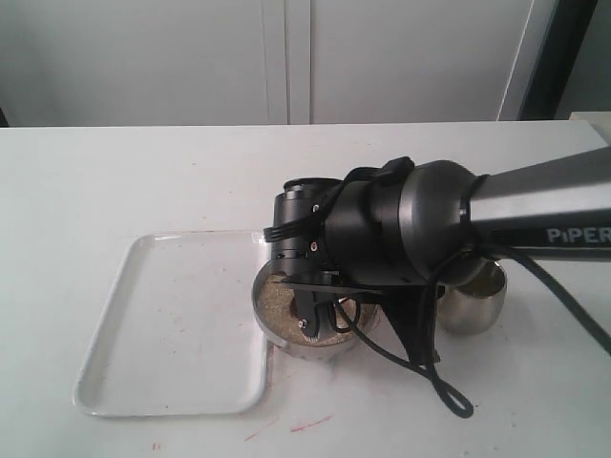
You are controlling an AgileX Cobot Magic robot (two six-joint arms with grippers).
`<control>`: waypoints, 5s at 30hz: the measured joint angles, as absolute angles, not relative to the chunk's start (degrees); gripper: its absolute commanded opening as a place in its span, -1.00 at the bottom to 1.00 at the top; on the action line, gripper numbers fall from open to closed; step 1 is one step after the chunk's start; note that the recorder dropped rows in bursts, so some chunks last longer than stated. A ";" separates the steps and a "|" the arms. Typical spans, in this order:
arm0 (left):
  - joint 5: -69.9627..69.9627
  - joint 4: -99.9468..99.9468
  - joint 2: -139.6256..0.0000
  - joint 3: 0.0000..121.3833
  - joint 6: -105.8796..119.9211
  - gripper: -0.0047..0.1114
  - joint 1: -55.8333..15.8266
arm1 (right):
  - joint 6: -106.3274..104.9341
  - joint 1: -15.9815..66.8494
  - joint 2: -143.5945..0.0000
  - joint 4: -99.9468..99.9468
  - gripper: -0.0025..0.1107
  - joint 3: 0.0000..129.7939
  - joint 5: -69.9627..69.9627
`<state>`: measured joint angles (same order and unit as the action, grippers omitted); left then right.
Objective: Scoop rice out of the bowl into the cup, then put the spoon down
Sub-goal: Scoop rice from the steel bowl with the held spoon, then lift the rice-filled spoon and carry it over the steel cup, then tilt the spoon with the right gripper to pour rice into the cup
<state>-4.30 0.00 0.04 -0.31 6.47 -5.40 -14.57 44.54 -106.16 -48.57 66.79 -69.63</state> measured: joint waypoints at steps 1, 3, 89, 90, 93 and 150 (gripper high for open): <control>-4.30 0.00 0.04 -0.31 6.47 -0.67 -5.40 | -14.57 44.54 -106.28 -48.57 -0.96 66.79 -69.63; -4.30 0.00 0.04 -0.31 6.47 -0.67 -5.40 | -14.57 44.54 -106.40 -48.57 -0.96 66.79 -69.63; -4.30 0.00 0.04 -0.31 6.47 -0.67 -5.40 | -10.47 24.29 -80.16 -29.66 -0.96 56.75 -69.86; -4.30 0.00 0.04 -0.31 6.47 -0.67 -5.40 | -10.47 24.29 -79.76 -30.09 -0.96 56.29 -69.86; -4.30 0.00 0.04 -0.31 6.47 -0.67 -5.40 | -10.47 24.29 -79.03 -30.53 -0.96 55.06 -69.86; -4.30 0.00 0.04 -0.31 6.47 -0.67 -5.40 | -8.12 21.73 -82.82 -57.04 -0.96 48.02 -69.75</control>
<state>-4.30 0.00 0.04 -0.31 6.47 -5.40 -8.12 21.73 -82.82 -57.04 48.02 -69.75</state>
